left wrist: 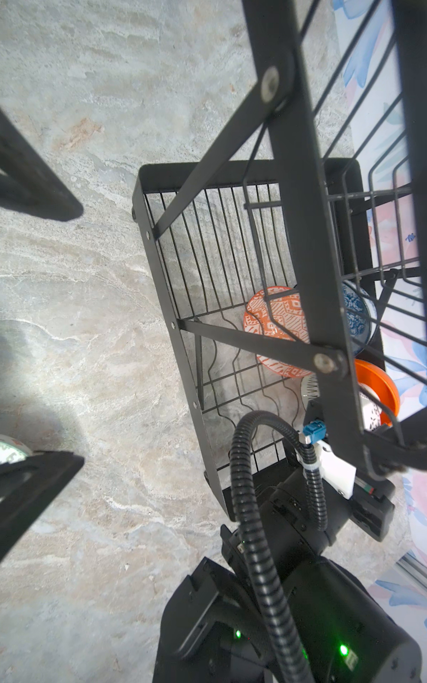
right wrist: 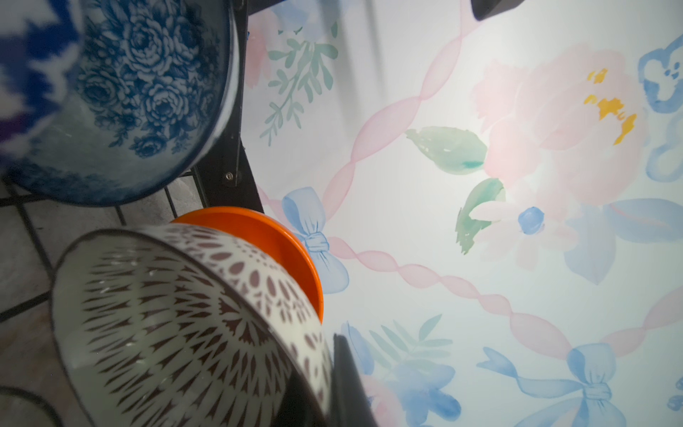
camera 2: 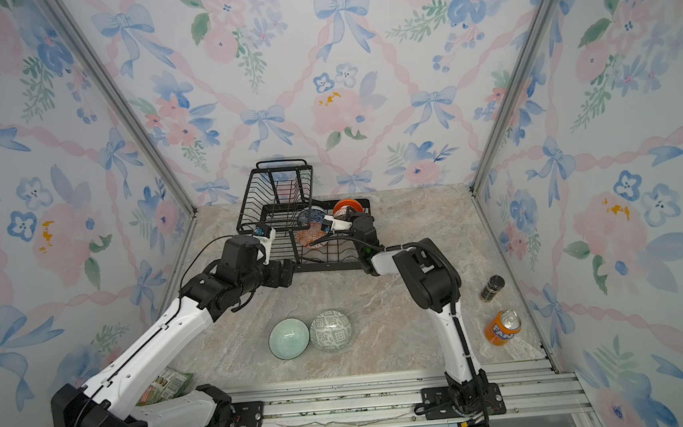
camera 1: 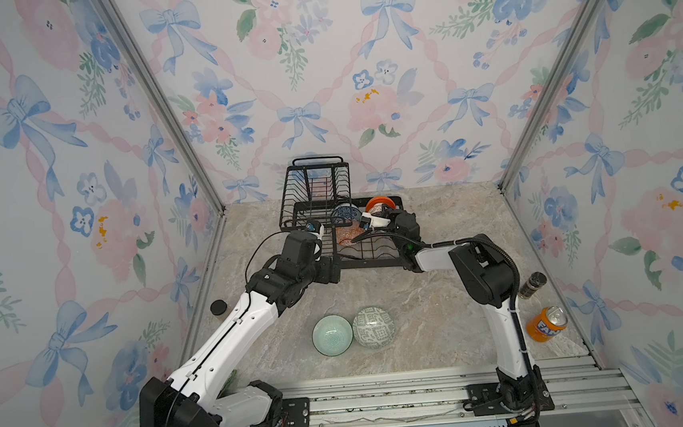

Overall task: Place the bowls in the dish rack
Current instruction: 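Lower the starburst bowl upright into the slots beside the orange bowl, then open the right gripper to release the starburst bowl in the rack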

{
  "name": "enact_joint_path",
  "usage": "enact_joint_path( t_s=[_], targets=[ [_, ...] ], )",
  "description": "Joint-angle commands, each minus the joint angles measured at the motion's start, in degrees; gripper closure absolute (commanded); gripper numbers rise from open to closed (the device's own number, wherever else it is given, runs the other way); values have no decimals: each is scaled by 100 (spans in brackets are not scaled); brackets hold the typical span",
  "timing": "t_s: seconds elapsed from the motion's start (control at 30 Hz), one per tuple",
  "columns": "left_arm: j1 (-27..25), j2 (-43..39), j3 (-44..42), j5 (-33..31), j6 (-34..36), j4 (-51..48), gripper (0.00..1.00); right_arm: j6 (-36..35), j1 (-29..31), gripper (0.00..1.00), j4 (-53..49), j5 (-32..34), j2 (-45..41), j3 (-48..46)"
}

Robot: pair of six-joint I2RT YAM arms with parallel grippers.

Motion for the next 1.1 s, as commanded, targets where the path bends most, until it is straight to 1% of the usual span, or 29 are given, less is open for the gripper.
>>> enact_joint_path(
  t_s=[0.0, 0.77, 0.87, 1.07],
  targets=[
    [54, -150, -82, 91, 50, -42, 2, 64, 38, 100, 524, -63, -22, -37],
    [54, -220, -157, 103, 6, -38, 2, 494, -32, 100, 243, -64, -276, -285],
    [54, -228, -171, 116, -2, -40, 2, 528, -32, 96, 226, -51, -287, -284],
    [54, -257, -182, 110, -2, -40, 2, 547, -31, 92, 210, -31, -304, -285]
  ],
)
